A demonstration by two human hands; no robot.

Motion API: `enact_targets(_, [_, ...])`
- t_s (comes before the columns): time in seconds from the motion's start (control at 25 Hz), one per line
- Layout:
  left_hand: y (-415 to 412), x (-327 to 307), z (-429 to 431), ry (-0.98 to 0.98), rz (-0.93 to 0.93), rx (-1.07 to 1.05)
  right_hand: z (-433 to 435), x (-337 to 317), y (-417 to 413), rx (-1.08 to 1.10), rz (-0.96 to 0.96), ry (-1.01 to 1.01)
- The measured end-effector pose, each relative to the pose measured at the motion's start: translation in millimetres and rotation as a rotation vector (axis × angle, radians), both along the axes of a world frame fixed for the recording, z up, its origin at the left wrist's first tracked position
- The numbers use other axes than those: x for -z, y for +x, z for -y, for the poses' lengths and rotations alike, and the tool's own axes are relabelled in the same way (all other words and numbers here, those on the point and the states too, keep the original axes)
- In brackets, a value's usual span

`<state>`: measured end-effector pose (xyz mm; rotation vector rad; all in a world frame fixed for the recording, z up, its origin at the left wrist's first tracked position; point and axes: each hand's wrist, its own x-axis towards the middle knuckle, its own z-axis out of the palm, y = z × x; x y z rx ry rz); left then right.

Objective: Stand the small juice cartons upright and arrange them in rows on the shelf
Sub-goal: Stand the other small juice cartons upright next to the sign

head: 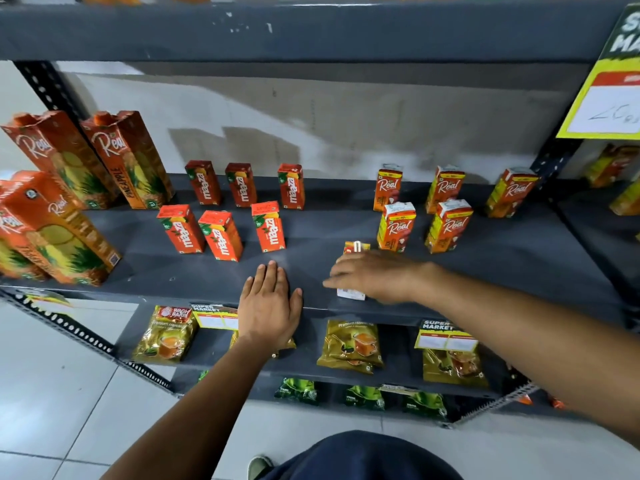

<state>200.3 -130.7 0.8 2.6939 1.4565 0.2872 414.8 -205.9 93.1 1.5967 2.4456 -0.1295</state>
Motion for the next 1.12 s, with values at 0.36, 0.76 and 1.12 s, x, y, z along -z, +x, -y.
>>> enact_targets(0.36, [0,-2,4,0.003,0.004,-0.007,-37,0,-31,0.903,-0.226,0.191])
enact_targets(0.76, [57,-17,44,-0.038,0.100,0.070,91,-24,59,1.079,-0.863,0.444])
enact_targets(1.12, [132,-5,71,-0.010,-0.065,0.118,108,29,184,1.241,-0.829,0.923])
